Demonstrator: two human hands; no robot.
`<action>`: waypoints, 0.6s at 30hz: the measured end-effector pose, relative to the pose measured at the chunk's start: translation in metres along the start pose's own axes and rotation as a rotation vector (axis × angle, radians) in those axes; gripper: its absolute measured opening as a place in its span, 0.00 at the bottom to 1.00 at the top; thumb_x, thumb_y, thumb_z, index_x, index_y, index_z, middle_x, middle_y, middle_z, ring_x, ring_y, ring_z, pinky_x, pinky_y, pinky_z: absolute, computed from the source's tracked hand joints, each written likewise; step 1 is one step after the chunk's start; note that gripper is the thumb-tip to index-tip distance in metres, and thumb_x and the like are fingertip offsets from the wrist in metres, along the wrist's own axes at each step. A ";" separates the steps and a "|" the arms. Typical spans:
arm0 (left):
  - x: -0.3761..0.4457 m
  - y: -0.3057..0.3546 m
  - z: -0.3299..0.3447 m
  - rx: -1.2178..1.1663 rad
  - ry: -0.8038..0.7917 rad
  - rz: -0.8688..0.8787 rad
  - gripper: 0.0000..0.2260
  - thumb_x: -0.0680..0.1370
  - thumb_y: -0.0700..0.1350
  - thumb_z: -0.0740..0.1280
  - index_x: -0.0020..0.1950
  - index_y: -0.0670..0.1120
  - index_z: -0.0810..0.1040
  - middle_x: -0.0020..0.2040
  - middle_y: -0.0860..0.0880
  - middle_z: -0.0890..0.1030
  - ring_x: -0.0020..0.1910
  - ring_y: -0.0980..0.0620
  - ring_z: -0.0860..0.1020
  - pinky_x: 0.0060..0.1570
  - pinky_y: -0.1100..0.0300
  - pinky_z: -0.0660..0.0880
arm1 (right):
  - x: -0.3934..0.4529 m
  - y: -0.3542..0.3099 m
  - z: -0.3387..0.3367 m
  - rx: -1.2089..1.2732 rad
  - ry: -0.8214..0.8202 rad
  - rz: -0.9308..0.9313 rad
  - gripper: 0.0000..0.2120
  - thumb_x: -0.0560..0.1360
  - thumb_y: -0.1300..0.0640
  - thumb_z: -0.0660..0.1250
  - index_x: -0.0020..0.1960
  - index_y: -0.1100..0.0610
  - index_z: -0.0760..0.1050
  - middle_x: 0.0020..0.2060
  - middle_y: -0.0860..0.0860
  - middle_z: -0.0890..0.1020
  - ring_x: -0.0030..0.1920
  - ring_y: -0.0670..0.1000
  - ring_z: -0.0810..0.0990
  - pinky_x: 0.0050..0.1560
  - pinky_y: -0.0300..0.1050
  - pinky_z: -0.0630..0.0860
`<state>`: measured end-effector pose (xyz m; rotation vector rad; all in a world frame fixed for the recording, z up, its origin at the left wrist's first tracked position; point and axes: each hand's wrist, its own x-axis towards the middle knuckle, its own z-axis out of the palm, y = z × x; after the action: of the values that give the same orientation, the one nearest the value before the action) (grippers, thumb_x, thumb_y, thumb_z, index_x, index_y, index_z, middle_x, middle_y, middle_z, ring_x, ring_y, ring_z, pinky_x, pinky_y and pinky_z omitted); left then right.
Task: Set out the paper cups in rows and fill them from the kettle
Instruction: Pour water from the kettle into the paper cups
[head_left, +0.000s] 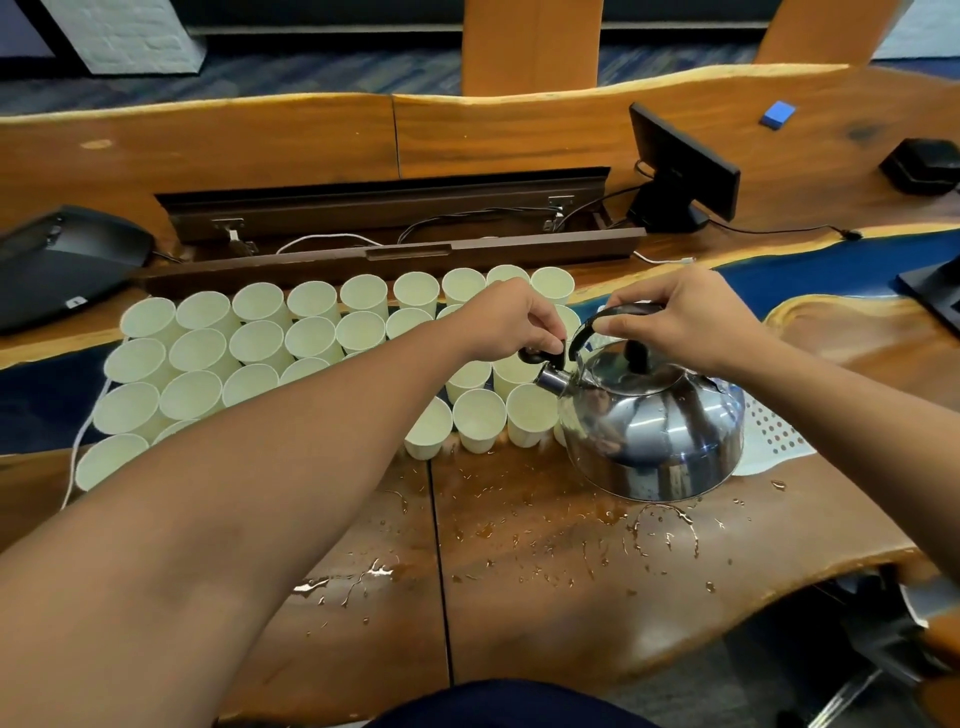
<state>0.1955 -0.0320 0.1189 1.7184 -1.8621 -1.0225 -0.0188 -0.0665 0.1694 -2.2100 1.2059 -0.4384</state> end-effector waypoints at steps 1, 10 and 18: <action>-0.001 0.000 -0.003 0.010 -0.005 0.002 0.07 0.76 0.43 0.74 0.53 0.47 0.86 0.47 0.51 0.85 0.47 0.57 0.81 0.42 0.67 0.74 | 0.001 -0.001 0.001 0.006 0.004 0.001 0.10 0.70 0.47 0.76 0.49 0.51 0.86 0.42 0.42 0.84 0.43 0.39 0.80 0.39 0.30 0.71; -0.008 -0.008 -0.051 0.103 0.028 0.007 0.06 0.77 0.43 0.72 0.54 0.48 0.84 0.43 0.61 0.80 0.45 0.62 0.79 0.41 0.71 0.72 | 0.029 -0.034 0.012 0.014 0.039 -0.053 0.14 0.71 0.45 0.75 0.51 0.52 0.85 0.44 0.47 0.85 0.48 0.46 0.81 0.49 0.46 0.79; -0.001 -0.032 -0.085 0.141 0.129 -0.034 0.04 0.77 0.44 0.72 0.52 0.50 0.84 0.47 0.54 0.83 0.49 0.58 0.79 0.50 0.61 0.75 | 0.067 -0.058 0.031 0.042 0.094 -0.062 0.19 0.71 0.44 0.75 0.56 0.54 0.83 0.53 0.50 0.84 0.55 0.47 0.81 0.60 0.51 0.78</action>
<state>0.2783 -0.0502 0.1507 1.8553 -1.8672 -0.7895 0.0713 -0.0880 0.1827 -2.2171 1.1674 -0.5935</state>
